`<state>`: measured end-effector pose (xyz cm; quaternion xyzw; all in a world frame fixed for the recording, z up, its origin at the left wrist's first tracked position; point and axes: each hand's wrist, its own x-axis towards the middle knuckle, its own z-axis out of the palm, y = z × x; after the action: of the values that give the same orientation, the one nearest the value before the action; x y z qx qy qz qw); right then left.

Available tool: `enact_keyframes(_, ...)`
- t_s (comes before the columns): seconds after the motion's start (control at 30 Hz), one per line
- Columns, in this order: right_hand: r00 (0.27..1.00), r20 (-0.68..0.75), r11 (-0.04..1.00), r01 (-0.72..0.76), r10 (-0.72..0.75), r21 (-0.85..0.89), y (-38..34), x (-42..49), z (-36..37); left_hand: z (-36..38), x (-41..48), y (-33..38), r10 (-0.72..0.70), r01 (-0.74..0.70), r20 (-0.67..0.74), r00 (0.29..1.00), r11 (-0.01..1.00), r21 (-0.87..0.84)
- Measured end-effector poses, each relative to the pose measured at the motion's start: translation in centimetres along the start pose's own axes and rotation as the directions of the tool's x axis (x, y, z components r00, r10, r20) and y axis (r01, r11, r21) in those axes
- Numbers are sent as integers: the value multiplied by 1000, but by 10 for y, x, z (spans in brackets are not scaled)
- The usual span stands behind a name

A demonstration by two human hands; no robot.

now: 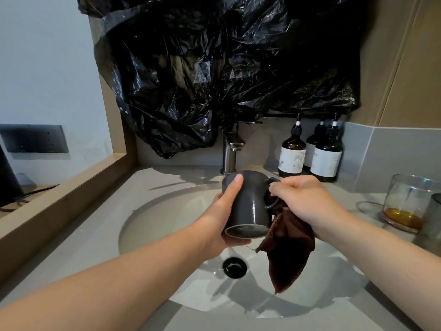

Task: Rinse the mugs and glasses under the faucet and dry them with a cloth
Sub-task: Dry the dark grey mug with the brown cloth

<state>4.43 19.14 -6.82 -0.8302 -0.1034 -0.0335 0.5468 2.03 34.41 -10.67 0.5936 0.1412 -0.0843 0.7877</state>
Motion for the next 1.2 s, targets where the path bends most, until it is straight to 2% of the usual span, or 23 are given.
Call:
enact_keyframes(0.1,995,77,993,71,-64,-91,-5,-2,-3,-3,-3,1,32,-32,-6,999,998,-56)
enact_keyframes(0.2,987,159,990,32,-10,-139,-12,1,-16,-2,-4,1,67,-69,-44,997,997,-46)
enact_keyframes(0.3,995,65,998,-69,69,-9,-19,6,-29,-1,-4,0,59,-61,-86,995,998,-26)
enact_keyframes(0.33,1000,15,1000,-24,25,-14,-21,7,-31,-1,-3,-1,57,-59,-90,994,998,-17)
enact_keyframes(0.4,982,-78,982,164,-172,-97,-23,2,-28,-1,-2,-2,61,-60,-95,994,998,12)
enact_keyframes(0.47,908,-68,878,378,-414,-294,-24,-9,-20,1,-1,-4,69,-64,-97,993,997,45)
enact_keyframes(0.5,853,-28,787,467,-521,-404,-22,-13,-14,2,-1,-4,70,-65,-94,993,996,55)
enact_keyframes(0.57,724,97,540,591,-683,-599,-14,-16,-3,3,0,-5,71,-65,-93,993,996,68)
enact_keyframes(0.6,670,159,432,622,-725,-653,-10,-15,2,3,0,-6,71,-64,-99,993,995,70)
enact_keyframes(0.63,636,189,374,639,-748,-672,-8,-15,4,3,1,-6,69,-63,-109,992,996,64)
enact_keyframes(0.8,541,342,255,749,-768,-611,-4,-25,12,0,-1,-2,50,-58,-141,989,997,-50)
enact_keyframes(0.87,545,323,283,753,-774,-594,-2,-26,15,0,0,-2,48,-56,-140,989,997,-52)
enact_keyframes(0.97,577,157,355,671,-802,-651,-3,-15,12,3,-1,-3,71,-73,-148,986,997,-8)
enact_keyframes(1.1,688,11,526,564,-725,-637,-4,-4,5,9,-4,-4,133,-119,-151,980,988,98)
enact_keyframes(1.13,700,11,542,562,-714,-625,-4,-4,4,9,-4,-4,141,-126,-157,977,986,106)
enact_keyframes(1.2,667,65,487,604,-743,-630,-4,-8,5,8,-5,-3,133,-118,-167,977,988,96)
